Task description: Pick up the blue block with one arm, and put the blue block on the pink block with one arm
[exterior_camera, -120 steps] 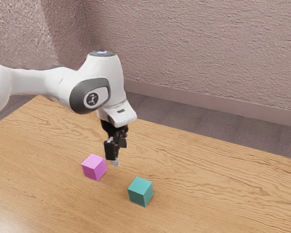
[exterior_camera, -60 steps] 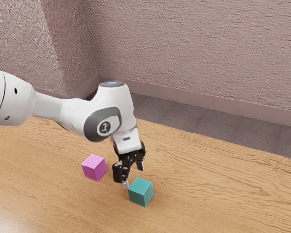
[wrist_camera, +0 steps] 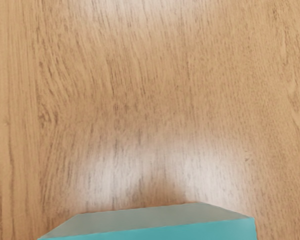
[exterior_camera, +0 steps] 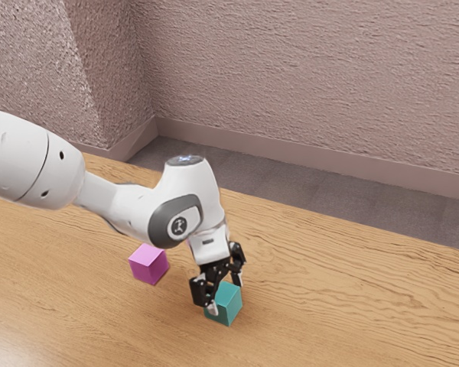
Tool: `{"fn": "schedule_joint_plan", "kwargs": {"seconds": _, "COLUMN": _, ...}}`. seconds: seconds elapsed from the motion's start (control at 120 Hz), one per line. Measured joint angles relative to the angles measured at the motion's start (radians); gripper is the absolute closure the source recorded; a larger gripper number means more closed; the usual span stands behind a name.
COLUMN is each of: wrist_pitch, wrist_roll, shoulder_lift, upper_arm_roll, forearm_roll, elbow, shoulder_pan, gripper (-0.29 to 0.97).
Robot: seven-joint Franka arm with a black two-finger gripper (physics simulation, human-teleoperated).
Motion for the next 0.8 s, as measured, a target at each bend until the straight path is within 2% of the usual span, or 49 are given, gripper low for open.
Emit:
{"fn": "schedule_joint_plan", "kwargs": {"seconds": 0.217, "wrist_pitch": 0.037, "wrist_roll": 0.027, "shoulder_lift": 0.047, "upper_arm_roll": 0.001, "forearm_roll": 0.006, "elbow": 0.001, "shoulder_pan": 0.000, "gripper": 0.00}}
{"fn": "schedule_joint_plan", "kwargs": {"seconds": 0.275, "wrist_pitch": 0.042, "wrist_roll": 0.033, "shoulder_lift": 0.049, "upper_arm_roll": 0.001, "forearm_roll": 0.006, "elbow": 0.001, "shoulder_pan": 0.001, "gripper": 0.07}}
{"fn": "schedule_joint_plan", "kwargs": {"seconds": 0.367, "wrist_pitch": 0.048, "wrist_roll": 0.041, "shoulder_lift": 0.047, "upper_arm_roll": 0.004, "forearm_roll": 0.006, "elbow": 0.001, "shoulder_pan": 0.001, "gripper": 0.25}}
{"fn": "schedule_joint_plan", "kwargs": {"seconds": 0.45, "wrist_pitch": 0.052, "wrist_roll": 0.046, "shoulder_lift": 0.037, "upper_arm_roll": 0.005, "forearm_roll": 0.007, "elbow": 0.001, "shoulder_pan": 0.001, "gripper": 0.33}}
{"fn": "schedule_joint_plan", "kwargs": {"seconds": 0.542, "wrist_pitch": 0.044, "wrist_roll": 0.052, "shoulder_lift": -0.015, "upper_arm_roll": 0.005, "forearm_roll": 0.008, "elbow": -0.002, "shoulder_pan": 0.001, "gripper": 0.38}}
{"fn": "schedule_joint_plan", "kwargs": {"seconds": 0.683, "wrist_pitch": -0.001, "wrist_roll": 0.059, "shoulder_lift": -0.116, "upper_arm_roll": 0.007, "forearm_roll": 0.008, "elbow": -0.005, "shoulder_pan": 0.007, "gripper": 0.38}}
{"fn": "schedule_joint_plan", "kwargs": {"seconds": 0.8, "wrist_pitch": -0.060, "wrist_roll": 0.065, "shoulder_lift": -0.206, "upper_arm_roll": 0.074, "forearm_roll": 0.008, "elbow": -0.007, "shoulder_pan": 0.005, "gripper": 0.38}}
